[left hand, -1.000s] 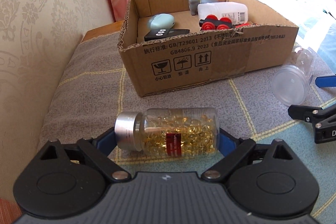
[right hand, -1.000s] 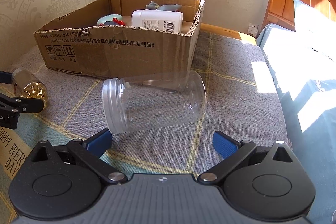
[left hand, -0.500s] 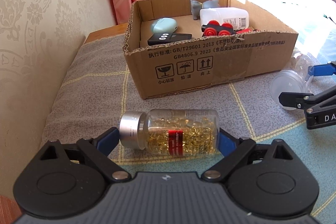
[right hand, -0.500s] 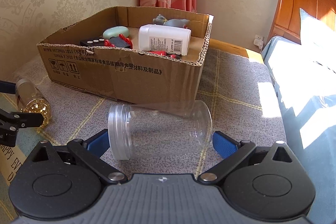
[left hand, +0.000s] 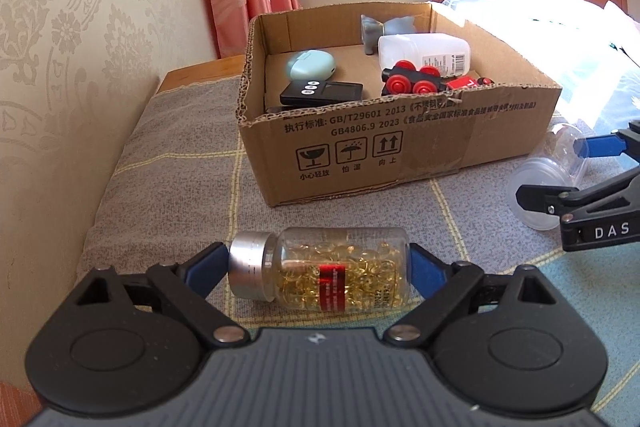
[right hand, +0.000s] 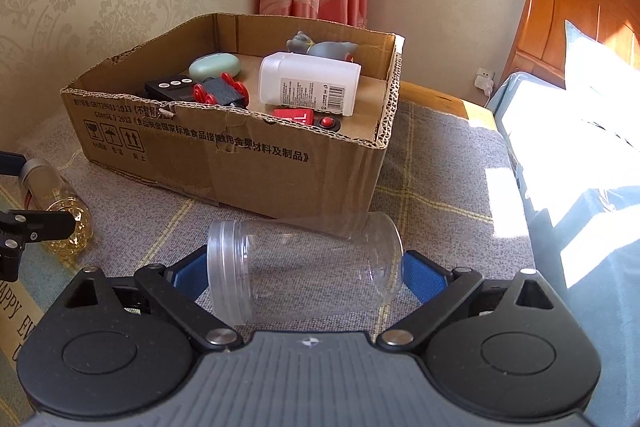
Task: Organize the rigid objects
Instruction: 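Close left tool on the capsule jar while right tool grasps the clear jar, then carry the capsule jar into the box and open left tool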
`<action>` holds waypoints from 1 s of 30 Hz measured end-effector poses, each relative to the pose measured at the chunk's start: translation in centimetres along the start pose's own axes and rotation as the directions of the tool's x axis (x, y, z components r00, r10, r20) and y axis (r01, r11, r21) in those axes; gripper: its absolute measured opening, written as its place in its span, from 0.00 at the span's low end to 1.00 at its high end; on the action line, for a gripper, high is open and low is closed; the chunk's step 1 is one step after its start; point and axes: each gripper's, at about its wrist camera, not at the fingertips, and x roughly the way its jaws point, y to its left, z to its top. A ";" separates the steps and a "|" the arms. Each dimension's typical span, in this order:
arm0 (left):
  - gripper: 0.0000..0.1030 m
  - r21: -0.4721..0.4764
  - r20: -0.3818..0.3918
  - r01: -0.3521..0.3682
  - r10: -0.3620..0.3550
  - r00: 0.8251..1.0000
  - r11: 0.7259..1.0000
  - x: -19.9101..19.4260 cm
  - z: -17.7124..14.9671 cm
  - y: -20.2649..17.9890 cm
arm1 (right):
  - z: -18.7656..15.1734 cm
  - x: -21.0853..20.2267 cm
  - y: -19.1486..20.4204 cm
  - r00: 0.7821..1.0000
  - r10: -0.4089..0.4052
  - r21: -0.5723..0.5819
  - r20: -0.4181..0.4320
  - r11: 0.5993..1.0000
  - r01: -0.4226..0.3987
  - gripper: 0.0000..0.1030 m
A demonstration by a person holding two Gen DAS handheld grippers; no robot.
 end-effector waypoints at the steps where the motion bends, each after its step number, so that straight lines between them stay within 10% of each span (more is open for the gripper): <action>1: 0.90 0.003 -0.001 0.000 0.000 1.000 1.000 0.0 0.0 0.0 | 0.0 -0.1 0.1 1.000 0.003 -0.005 -0.003 1.000 -0.003 0.94; 17: 0.90 0.022 -0.036 0.011 -0.010 0.999 1.000 -2.3 0.8 0.1 | 0.7 -3.7 0.5 0.998 0.054 -0.085 -0.025 0.995 -0.056 0.94; 30: 0.90 0.054 0.139 0.005 -0.012 0.990 0.999 -5.6 7.9 -1.1 | 3.5 -7.7 0.0 0.994 0.079 -0.151 0.078 0.986 -0.067 0.94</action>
